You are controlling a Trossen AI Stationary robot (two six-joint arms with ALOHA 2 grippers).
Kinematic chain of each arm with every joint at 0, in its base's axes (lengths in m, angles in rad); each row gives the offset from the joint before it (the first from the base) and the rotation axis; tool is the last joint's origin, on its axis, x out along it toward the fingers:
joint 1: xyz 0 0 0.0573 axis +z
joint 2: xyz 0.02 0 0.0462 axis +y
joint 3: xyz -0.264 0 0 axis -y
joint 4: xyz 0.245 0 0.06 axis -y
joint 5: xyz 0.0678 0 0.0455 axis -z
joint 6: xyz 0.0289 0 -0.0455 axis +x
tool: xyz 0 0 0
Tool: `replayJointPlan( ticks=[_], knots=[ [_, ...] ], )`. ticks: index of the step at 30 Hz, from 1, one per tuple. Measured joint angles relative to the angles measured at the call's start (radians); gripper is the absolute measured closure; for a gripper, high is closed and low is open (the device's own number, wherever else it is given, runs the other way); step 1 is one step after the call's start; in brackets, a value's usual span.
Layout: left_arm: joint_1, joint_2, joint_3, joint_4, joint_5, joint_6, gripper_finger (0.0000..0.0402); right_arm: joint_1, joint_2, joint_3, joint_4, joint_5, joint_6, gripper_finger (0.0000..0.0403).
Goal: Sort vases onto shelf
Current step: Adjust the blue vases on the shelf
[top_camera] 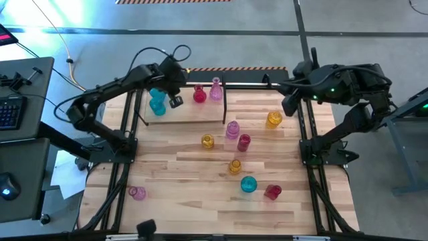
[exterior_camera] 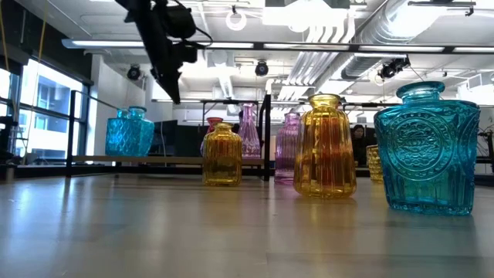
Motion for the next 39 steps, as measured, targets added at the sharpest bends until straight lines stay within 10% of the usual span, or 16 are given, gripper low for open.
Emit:
replayJointPlan(
  ticks=[39],
  knots=[
    [0.140,0.084,0.007,-0.080,-0.080,0.392,0.0401,0.000,0.098,0.000,0.020,0.147,0.188,0.0316]
  ],
)
